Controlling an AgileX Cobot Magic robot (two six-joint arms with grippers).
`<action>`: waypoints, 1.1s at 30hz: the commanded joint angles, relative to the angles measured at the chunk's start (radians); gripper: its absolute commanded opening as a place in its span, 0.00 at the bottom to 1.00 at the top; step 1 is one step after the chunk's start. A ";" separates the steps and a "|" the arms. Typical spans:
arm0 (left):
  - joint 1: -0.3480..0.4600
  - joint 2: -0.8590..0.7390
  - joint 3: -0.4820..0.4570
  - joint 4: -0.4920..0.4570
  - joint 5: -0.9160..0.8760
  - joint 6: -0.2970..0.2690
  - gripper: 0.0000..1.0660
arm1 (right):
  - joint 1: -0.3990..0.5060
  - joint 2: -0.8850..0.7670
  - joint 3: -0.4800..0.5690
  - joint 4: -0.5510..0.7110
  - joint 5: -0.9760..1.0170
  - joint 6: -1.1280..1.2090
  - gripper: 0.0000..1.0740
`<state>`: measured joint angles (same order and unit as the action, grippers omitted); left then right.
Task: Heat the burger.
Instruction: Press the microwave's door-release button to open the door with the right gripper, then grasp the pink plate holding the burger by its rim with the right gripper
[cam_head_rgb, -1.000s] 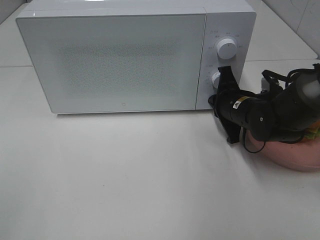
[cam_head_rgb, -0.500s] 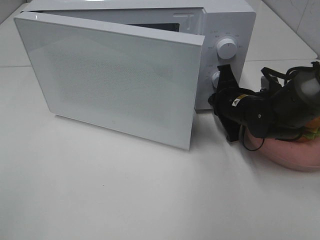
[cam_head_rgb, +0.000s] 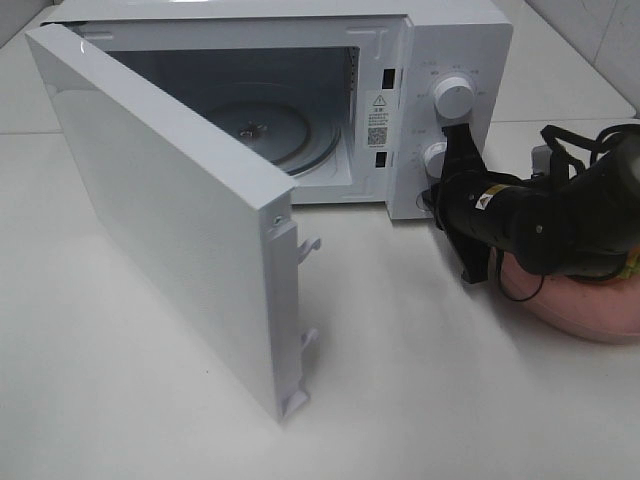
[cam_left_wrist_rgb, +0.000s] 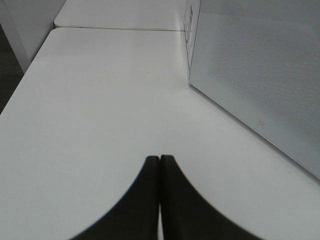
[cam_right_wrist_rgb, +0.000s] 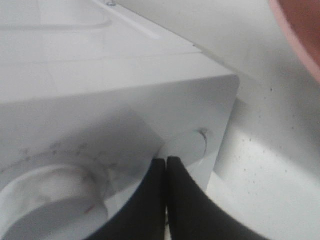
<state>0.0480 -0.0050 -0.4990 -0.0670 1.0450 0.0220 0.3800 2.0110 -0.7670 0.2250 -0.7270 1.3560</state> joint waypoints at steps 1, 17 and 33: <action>0.002 -0.020 0.004 -0.004 -0.009 0.000 0.00 | -0.008 -0.079 0.045 -0.058 -0.105 -0.003 0.02; 0.002 -0.020 0.004 -0.004 -0.009 0.000 0.00 | -0.008 -0.146 0.175 -0.510 -0.191 -0.316 0.07; 0.002 -0.020 0.004 -0.004 -0.009 0.000 0.00 | -0.008 -0.217 0.154 -0.887 0.106 -0.766 0.11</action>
<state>0.0480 -0.0050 -0.4990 -0.0670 1.0450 0.0220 0.3750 1.8420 -0.5960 -0.5980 -0.7360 0.6400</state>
